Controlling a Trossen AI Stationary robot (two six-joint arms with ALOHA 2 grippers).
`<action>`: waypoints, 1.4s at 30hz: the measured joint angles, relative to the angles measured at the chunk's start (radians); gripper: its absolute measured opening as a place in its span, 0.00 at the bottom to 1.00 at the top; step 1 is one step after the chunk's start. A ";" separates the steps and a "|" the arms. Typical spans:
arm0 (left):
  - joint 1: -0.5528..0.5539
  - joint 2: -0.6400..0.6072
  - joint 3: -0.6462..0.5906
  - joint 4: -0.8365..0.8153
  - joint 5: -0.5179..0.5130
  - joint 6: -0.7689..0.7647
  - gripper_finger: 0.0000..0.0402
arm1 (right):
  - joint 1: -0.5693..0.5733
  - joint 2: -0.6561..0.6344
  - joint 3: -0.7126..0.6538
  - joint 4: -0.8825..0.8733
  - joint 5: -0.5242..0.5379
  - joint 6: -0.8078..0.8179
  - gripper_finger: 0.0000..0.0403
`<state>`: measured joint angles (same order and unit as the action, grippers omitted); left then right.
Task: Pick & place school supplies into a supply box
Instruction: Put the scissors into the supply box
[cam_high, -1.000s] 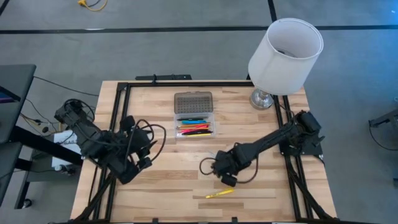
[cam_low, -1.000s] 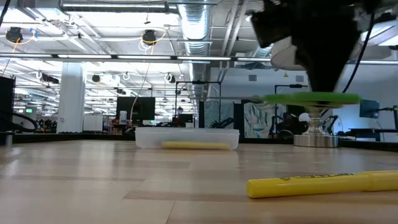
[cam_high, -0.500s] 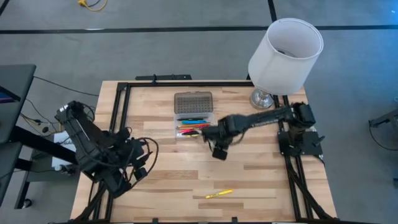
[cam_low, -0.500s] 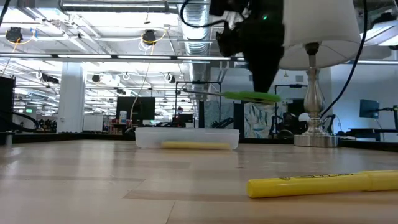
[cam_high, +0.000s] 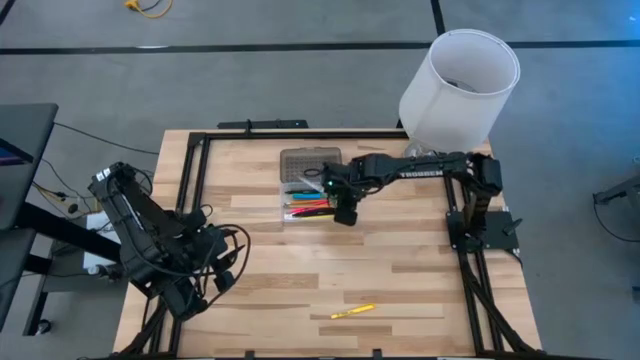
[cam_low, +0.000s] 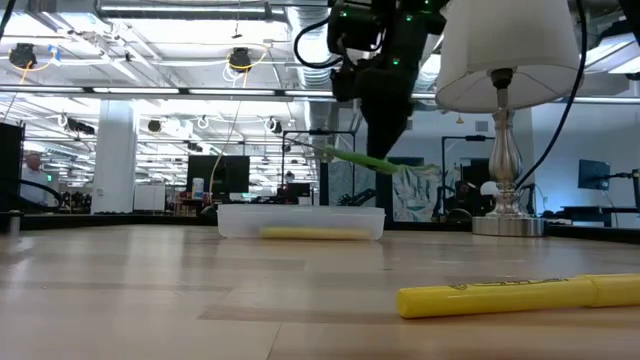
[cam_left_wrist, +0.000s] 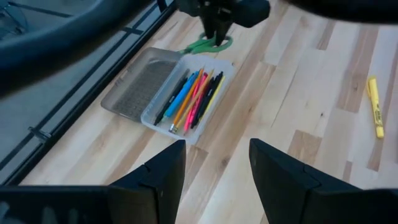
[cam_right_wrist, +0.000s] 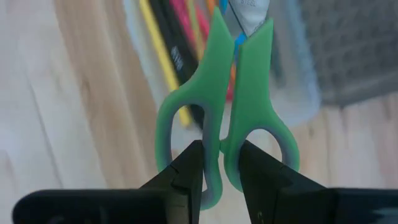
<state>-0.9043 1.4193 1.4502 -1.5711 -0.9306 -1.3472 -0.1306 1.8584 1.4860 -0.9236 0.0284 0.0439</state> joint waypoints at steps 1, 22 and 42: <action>0.000 0.000 0.000 0.000 0.000 0.000 0.43 | -0.006 0.000 0.000 0.020 0.000 -0.014 0.19; 0.000 0.000 0.000 0.000 -0.023 -0.081 0.43 | -0.029 0.107 0.000 0.147 0.000 -0.171 0.19; 0.000 0.000 0.000 0.000 -0.020 -0.091 0.43 | -0.028 0.114 -0.001 0.194 -0.004 -0.239 0.25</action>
<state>-0.9039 1.4197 1.4498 -1.5709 -0.9506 -1.4380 -0.1589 1.9720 1.4853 -0.7297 0.0246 -0.1947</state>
